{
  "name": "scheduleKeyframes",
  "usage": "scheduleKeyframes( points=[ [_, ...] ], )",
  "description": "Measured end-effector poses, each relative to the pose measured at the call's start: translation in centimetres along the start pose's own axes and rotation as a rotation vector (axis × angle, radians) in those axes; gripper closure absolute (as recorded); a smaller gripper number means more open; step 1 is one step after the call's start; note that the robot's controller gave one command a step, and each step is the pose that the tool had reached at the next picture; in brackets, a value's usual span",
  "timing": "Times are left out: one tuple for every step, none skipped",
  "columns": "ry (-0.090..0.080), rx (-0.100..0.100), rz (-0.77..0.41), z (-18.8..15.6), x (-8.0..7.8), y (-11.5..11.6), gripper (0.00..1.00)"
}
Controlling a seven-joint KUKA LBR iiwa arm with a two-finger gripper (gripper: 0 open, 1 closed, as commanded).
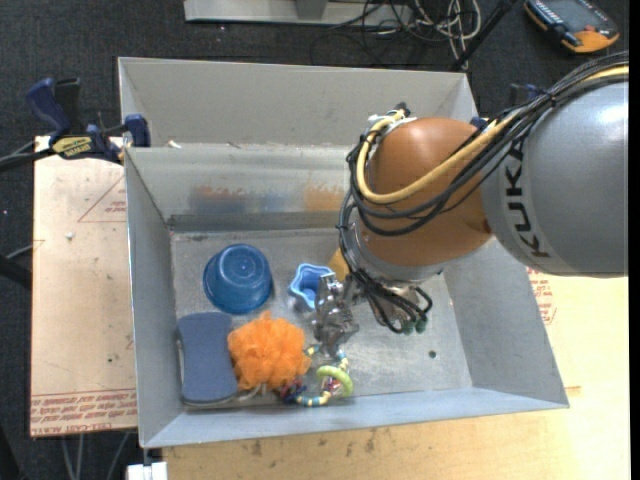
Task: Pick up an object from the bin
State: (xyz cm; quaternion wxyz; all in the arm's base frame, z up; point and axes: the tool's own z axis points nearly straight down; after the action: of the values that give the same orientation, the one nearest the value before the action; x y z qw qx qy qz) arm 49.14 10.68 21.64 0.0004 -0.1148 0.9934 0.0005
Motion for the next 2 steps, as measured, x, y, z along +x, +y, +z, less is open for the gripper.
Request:
scheduleKeyframes(
  points=[
    [0.0, 0.0, 0.0, 0.01, 0.01, -0.01, 0.0],
    [0.0, 0.0, 0.0, 0.01, 0.01, -0.02, 0.0]
  ],
)
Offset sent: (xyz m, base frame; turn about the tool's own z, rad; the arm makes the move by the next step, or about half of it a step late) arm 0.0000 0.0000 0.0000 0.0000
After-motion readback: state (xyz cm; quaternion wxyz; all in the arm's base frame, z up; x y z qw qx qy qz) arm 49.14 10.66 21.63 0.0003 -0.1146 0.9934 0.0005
